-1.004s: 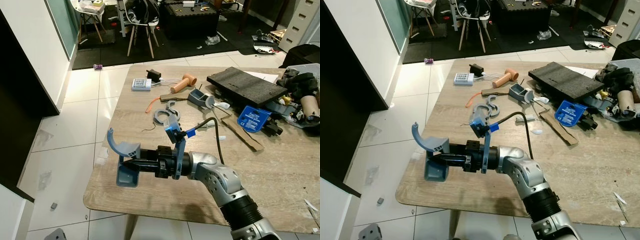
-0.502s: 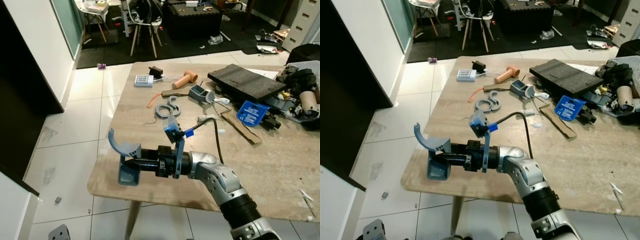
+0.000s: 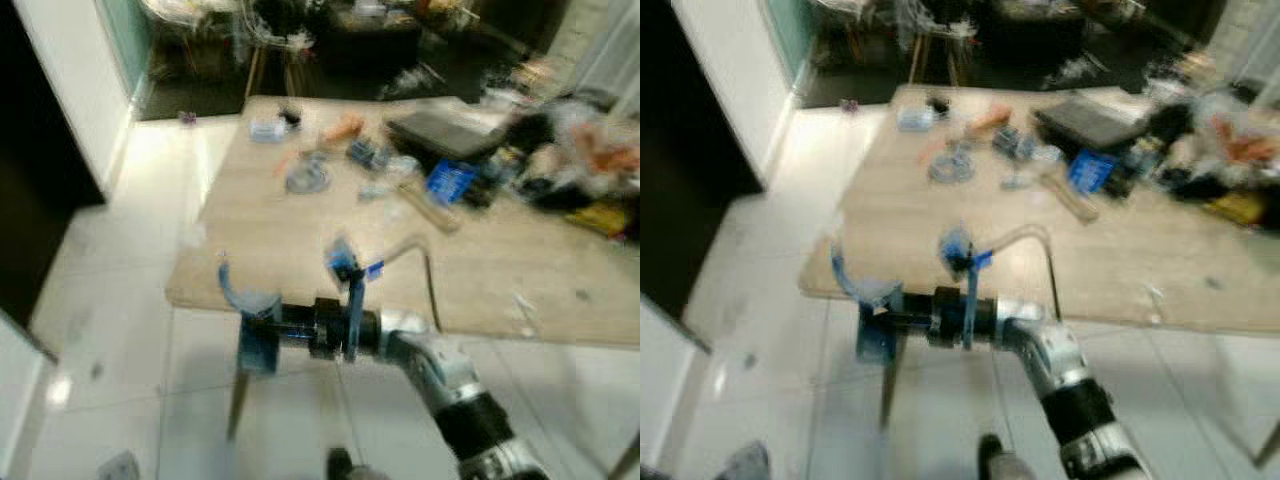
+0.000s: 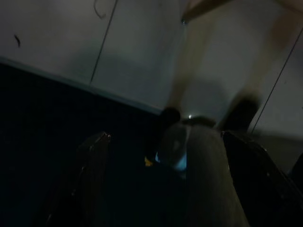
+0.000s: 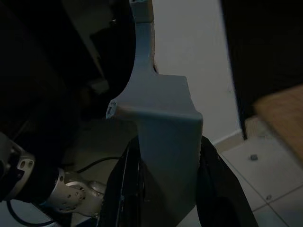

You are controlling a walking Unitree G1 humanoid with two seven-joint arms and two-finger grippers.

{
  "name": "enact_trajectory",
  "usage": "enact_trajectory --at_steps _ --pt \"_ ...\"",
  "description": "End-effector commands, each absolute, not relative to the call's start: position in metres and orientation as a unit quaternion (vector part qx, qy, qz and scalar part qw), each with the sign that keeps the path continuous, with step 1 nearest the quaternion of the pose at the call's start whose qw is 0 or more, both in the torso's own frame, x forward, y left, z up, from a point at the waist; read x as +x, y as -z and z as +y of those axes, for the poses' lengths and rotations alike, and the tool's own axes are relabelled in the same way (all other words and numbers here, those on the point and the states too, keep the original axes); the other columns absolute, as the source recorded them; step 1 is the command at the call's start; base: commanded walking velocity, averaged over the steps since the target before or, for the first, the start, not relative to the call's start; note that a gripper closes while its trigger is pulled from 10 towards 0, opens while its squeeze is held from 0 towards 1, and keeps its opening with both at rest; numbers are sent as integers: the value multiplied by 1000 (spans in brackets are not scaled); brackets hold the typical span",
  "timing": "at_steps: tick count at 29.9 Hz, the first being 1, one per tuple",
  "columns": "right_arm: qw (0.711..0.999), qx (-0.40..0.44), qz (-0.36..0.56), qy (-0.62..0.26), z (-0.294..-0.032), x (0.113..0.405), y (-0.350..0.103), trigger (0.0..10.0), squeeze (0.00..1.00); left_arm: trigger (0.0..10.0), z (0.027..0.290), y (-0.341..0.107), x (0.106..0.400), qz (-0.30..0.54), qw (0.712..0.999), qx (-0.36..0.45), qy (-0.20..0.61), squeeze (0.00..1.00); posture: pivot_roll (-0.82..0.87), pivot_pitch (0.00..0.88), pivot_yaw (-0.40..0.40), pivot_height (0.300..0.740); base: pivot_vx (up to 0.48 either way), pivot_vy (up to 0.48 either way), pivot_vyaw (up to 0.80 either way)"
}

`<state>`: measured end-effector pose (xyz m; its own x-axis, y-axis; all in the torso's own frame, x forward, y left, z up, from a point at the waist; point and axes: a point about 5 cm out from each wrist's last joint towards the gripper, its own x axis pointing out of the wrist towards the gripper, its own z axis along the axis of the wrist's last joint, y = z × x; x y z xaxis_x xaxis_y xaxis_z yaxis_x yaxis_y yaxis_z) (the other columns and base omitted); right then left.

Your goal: Picking trash to rubbish bin

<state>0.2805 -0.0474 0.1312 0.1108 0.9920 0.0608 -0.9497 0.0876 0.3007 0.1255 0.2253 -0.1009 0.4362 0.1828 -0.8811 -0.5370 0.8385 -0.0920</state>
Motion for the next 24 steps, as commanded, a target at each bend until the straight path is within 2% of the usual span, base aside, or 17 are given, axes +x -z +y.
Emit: enact_trajectory --at_steps 1,3,7,11,13,18,20,21,22,23,24 --pt "738 122 79 -659 -47 283 -130 10000 0 10000 227 104 116 498 820 -177 -220 0 -60 43 32 740 -480 0 0" --pt "741 117 83 -656 -47 284 -129 10000 0 10000 226 104 117 499 820 -177 -219 0 -60 42 33 740 -480 0 0" --pt "769 60 129 -623 -54 290 -107 10000 0 10000 225 103 119 498 822 -175 -213 0 -59 39 31 740 -480 0 0" --pt "778 31 156 -608 -61 292 -93 10000 0 10000 224 103 120 498 823 -174 -211 0 -59 37 31 740 -480 0 0" --pt "793 4 190 -578 -71 294 -77 10000 0 10000 224 103 120 498 824 -173 -209 0 -60 36 29 740 -480 0 0" --pt "851 -76 330 -401 -120 292 -13 10000 0 10000 221 104 120 500 823 -173 -206 0 -61 33 22 740 -480 0 0" --pt "865 -76 374 -327 -142 282 7 10000 0 10000 220 104 119 501 823 -174 -205 0 -61 34 21 740 -480 0 0" --pt "865 -76 374 -327 -142 282 7 10000 0 10000 220 104 119 501 823 -174 -205 0 -61 34 21 740 -480 0 0" --pt "871 -77 415 -253 -163 267 25 10000 0 10000 219 105 119 501 822 -175 -204 0 -63 37 22 740 -480 0 0" --pt "870 -79 432 -223 -173 260 32 10000 0 10000 219 105 118 502 822 -175 -204 0 -63 37 22 740 -480 0 0" --pt "870 -79 432 -223 -173 260 32 10000 0 10000 219 105 118 502 822 -175 -204 0 -63 37 22 740 -480 0 0"
